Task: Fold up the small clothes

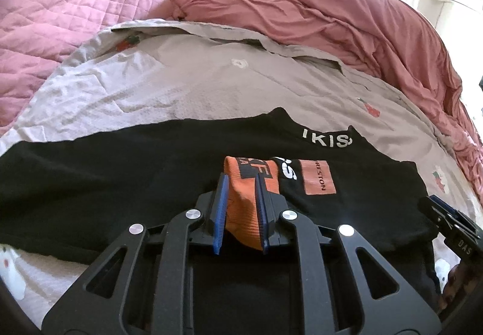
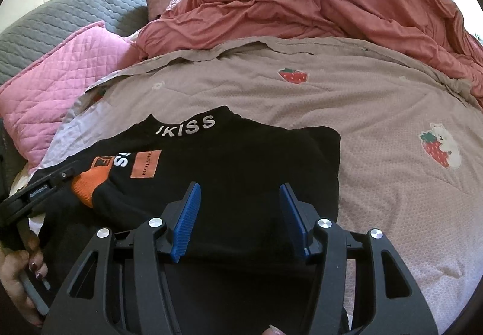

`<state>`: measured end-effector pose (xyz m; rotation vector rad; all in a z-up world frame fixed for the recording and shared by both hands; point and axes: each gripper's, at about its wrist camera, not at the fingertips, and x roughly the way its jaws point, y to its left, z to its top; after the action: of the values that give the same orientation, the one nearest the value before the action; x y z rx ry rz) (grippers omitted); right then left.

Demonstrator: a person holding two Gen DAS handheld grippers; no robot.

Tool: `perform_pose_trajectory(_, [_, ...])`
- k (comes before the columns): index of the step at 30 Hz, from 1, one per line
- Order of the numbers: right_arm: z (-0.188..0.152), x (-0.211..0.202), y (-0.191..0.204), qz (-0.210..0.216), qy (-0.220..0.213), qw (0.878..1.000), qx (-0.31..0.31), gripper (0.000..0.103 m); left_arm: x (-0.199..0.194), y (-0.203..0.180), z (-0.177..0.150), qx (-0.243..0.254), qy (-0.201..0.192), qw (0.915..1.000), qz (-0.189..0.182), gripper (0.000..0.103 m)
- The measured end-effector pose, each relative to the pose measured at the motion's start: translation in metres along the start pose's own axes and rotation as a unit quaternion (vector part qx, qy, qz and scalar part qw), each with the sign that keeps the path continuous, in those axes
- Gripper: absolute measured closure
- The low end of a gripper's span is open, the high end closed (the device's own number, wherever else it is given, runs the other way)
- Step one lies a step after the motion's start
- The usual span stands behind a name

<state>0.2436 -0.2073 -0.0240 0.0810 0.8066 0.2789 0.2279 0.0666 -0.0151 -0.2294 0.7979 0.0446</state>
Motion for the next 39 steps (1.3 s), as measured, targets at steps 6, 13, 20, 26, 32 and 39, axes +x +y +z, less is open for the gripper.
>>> perform_pose_trajectory(6, [-0.001,0.003,-0.005,-0.011,0.003,1.0,0.002,0.043,-0.007,-0.006,0.0,0.016,-0.014,0.9997,0.013,0.08])
perform_pose_trajectory(13, [-0.005,0.009,-0.008,-0.018,0.016,1.0,-0.002,0.043,-0.008,-0.006,0.0,0.019,-0.017,0.9996,0.009,0.074])
perform_pose_trajectory(20, [-0.01,0.019,-0.009,-0.024,0.04,0.999,-0.004,0.043,-0.005,-0.007,-0.002,0.016,-0.005,0.9998,0.01,0.062])
perform_pose_trajectory(26, [-0.012,0.021,-0.011,-0.023,0.045,0.999,0.0,0.043,0.015,-0.008,-0.008,0.011,0.027,0.9995,-0.01,0.051])
perform_pose_trajectory(32, [-0.012,0.017,-0.014,-0.021,0.041,0.999,0.006,0.043,0.023,-0.012,-0.013,0.017,0.042,0.9988,-0.021,0.098])
perform_pose_trajectory(39, [-0.012,0.004,-0.028,-0.035,0.028,0.999,0.014,0.043,0.009,-0.008,-0.009,0.021,0.011,0.9997,0.0,0.099])
